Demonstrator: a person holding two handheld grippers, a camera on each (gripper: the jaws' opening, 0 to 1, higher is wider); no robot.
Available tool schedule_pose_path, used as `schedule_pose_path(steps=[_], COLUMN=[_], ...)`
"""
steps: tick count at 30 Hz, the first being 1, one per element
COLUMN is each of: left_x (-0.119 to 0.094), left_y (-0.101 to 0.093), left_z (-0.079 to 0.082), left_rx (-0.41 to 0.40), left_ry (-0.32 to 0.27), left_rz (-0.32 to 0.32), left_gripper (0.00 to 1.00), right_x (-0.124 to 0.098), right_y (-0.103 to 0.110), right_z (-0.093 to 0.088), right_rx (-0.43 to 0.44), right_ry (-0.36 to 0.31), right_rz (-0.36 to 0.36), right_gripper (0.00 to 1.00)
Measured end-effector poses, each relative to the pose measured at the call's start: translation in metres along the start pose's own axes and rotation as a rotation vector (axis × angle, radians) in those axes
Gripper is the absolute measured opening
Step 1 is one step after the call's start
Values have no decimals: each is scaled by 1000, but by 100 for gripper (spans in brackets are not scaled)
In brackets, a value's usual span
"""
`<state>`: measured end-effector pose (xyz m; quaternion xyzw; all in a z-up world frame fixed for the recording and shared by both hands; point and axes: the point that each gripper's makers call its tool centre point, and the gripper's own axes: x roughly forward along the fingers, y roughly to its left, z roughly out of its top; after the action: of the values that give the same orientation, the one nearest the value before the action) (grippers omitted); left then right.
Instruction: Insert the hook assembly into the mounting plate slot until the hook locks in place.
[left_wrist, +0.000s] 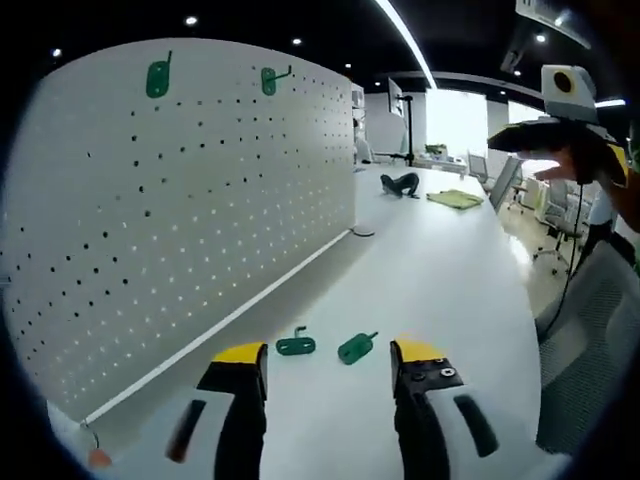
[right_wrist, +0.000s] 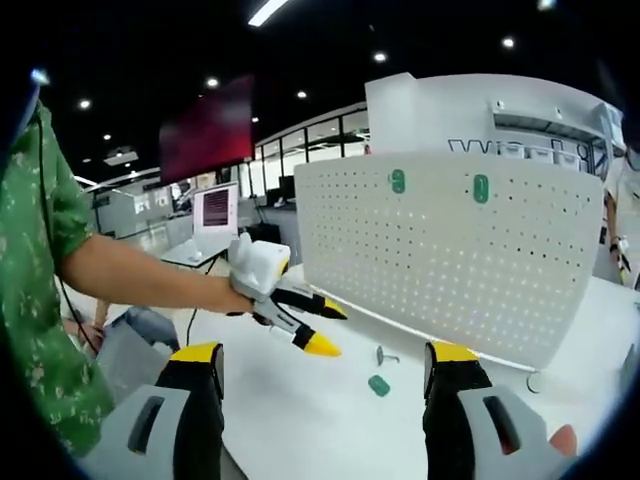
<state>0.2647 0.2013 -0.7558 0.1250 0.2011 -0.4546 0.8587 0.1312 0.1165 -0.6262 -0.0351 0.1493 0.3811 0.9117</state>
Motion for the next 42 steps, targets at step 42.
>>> schedule_pose_path(steps=[42], left_x=[86], left_y=[43], left_z=[-45], left_rx=[63], left_ry=[125], left_rz=[-92], left_gripper=[26], right_x=[12], right_y=[-49], right_z=[-29], right_rx=[89], right_ry=[64], right_rz=[-73], right_gripper=[82])
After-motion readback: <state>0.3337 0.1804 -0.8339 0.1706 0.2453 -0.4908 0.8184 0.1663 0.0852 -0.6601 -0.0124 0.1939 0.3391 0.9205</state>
